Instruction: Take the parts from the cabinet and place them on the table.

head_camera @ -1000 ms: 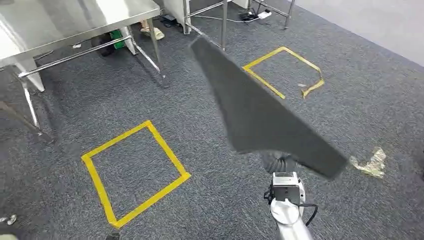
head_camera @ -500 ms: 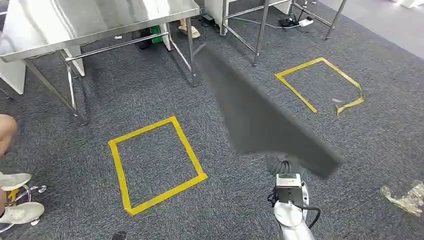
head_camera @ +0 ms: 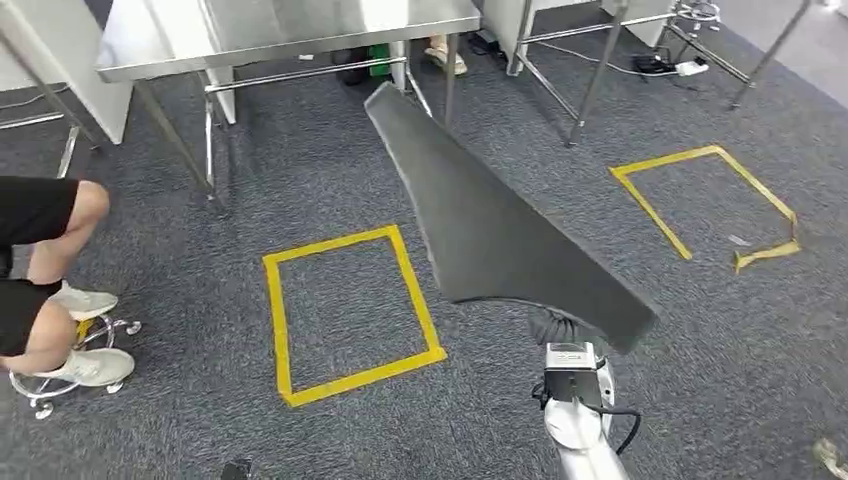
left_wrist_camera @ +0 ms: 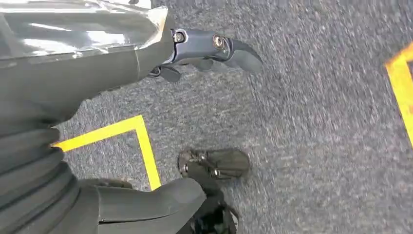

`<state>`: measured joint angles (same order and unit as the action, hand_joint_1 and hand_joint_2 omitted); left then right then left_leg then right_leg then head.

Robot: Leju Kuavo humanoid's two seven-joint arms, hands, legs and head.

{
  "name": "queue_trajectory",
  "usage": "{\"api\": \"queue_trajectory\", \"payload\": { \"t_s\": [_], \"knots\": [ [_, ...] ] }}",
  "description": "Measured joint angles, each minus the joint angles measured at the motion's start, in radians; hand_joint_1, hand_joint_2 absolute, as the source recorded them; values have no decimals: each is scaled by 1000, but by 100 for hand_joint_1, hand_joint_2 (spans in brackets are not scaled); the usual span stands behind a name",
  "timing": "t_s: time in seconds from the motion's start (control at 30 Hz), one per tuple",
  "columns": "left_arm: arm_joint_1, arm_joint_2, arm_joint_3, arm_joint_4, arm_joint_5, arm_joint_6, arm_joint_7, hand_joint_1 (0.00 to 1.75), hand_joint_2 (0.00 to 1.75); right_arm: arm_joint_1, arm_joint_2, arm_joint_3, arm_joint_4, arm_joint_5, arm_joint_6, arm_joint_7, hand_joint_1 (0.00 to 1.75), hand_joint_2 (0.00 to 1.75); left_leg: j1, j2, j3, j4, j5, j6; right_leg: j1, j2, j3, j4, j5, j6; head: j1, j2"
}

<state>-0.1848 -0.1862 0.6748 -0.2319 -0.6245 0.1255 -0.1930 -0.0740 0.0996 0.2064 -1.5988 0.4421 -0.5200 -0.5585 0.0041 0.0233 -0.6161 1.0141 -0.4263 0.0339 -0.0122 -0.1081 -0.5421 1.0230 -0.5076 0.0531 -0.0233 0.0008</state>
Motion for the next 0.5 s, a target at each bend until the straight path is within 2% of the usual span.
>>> {"api": "queue_trajectory", "payload": {
  "t_s": [0.03,0.07,0.1,0.13,0.17,0.2,0.23,0.27,0.3,0.33,0.37,0.47,0.5],
  "knots": [
    [-4,1,-1,-1,0,-4,0,0,175,-1,0,0,-1,2,0,3,175,175,1,-11,1,-2,1,5,-1,53,-14,35,-18,-1,0,0],
    [-8,-2,-2,-1,0,-13,0,0,175,-1,0,-1,-3,1,1,2,175,175,0,-20,0,-2,3,12,-1,81,-48,101,-46,-7,1,0],
    [-11,-2,-3,-1,0,-26,1,0,175,0,0,-3,-3,1,3,5,175,175,0,-35,-1,-2,3,14,-1,95,-90,182,-76,-11,2,0],
    [-11,-2,-7,-1,-1,-39,4,0,175,2,-1,-4,-3,2,8,10,175,175,-1,-50,-2,-2,2,15,-1,100,-133,263,-101,-11,2,0],
    [-9,-3,-9,-1,-2,-46,8,0,175,3,-2,-6,-3,3,10,10,175,175,-1,-66,-1,-1,2,15,-1,103,-164,309,-106,-7,2,0],
    [-7,-3,-10,-1,-2,-50,10,0,175,3,-2,-7,-3,4,11,10,175,175,-1,-79,0,-1,2,15,-1,103,-167,299,-93,0,2,0],
    [-7,-3,-11,-1,-2,-52,10,0,175,2,-2,-7,-3,5,12,10,175,175,1,-95,1,0,2,14,-3,104,-145,240,-59,10,2,0],
    [-8,-4,-12,-1,-2,-53,10,0,175,1,-2,-7,-4,5,15,11,175,175,2,-109,4,0,1,13,-7,111,-108,154,-17,21,2,0],
    [-8,-4,-15,-1,-2,-55,10,0,175,1,-2,-7,-5,5,15,10,175,175,3,-123,7,1,0,9,-13,137,-61,50,27,30,2,0],
    [-8,-4,-18,-1,-2,-55,10,0,175,-1,-2,-7,-6,5,16,10,175,175,2,-133,4,1,-1,4,-21,184,-43,0,36,27,3,0],
    [-9,-4,-18,-1,-2,-55,10,0,175,-1,-1,-7,-7,5,17,11,175,175,-4,-142,1,6,-3,-3,-16,170,-34,-5,40,12,2,0],
    [-5,-3,-19,-1,-2,-56,10,0,175,-1,0,-8,-8,6,17,11,175,175,2,-159,-6,-2,3,-20,-7,150,-34,-2,42,-10,1,0],
    [-5,0,-19,-1,-2,-54,10,0,175,-2,2,-9,-12,6,17,11,175,175,5,-152,-7,7,-4,-24,-25,137,-31,-8,46,-21,1,0]
  ]
}}
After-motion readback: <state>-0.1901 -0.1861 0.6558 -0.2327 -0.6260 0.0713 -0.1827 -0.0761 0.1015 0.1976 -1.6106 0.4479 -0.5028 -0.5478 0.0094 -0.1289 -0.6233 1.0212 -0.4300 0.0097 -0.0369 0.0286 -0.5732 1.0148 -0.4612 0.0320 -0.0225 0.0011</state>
